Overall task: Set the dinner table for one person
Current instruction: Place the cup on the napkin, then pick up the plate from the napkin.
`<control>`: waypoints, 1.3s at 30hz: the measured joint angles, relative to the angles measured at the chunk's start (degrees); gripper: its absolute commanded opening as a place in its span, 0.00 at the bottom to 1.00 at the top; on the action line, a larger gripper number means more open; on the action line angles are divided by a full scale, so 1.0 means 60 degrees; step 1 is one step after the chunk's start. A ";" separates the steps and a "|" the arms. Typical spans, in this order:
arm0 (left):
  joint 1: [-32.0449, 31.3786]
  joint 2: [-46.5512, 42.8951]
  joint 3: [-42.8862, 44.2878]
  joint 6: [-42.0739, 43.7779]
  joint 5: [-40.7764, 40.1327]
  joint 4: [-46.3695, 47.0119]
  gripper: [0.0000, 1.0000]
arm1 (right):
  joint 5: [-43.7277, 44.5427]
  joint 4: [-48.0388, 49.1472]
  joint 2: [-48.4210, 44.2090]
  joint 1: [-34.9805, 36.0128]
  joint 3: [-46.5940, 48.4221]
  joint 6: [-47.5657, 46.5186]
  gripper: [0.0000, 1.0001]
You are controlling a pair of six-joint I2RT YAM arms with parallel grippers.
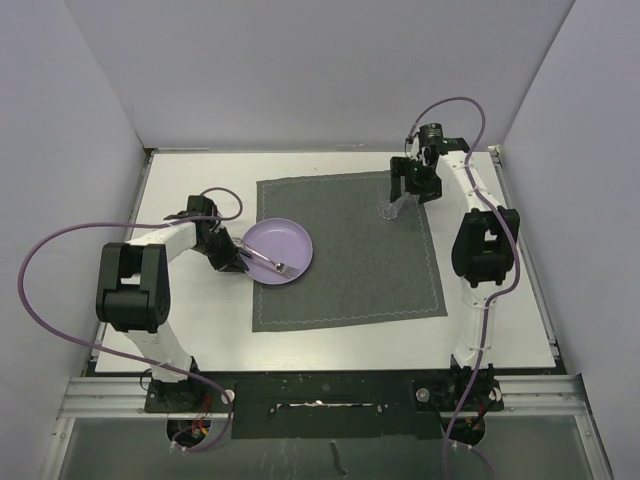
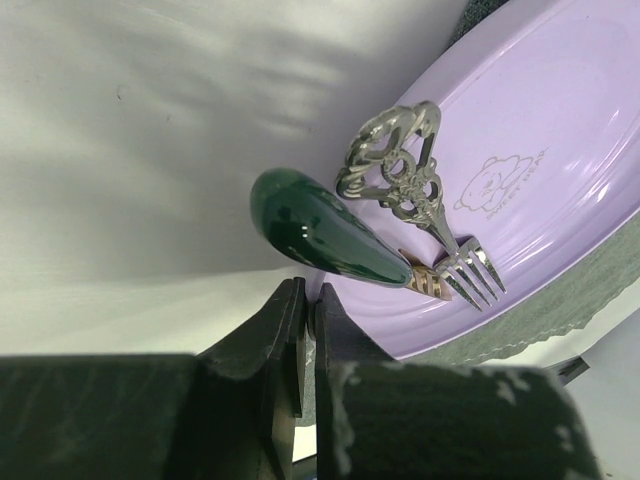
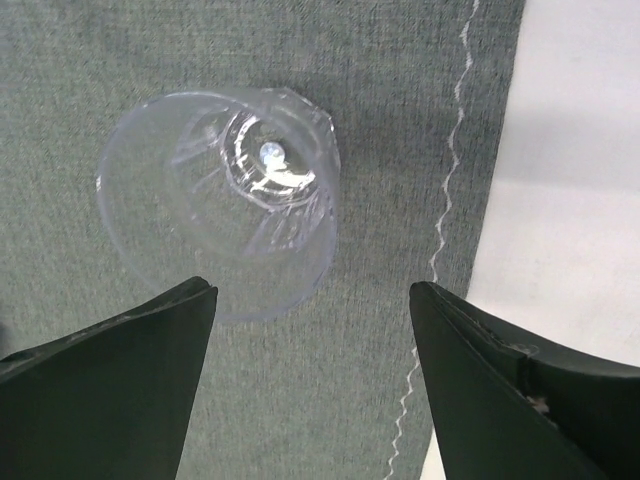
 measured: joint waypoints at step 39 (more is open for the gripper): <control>-0.2197 -0.0525 0.0565 -0.1191 0.0000 0.0790 0.00 | 0.3399 0.0204 -0.5308 0.3333 -0.3013 -0.0262 0.81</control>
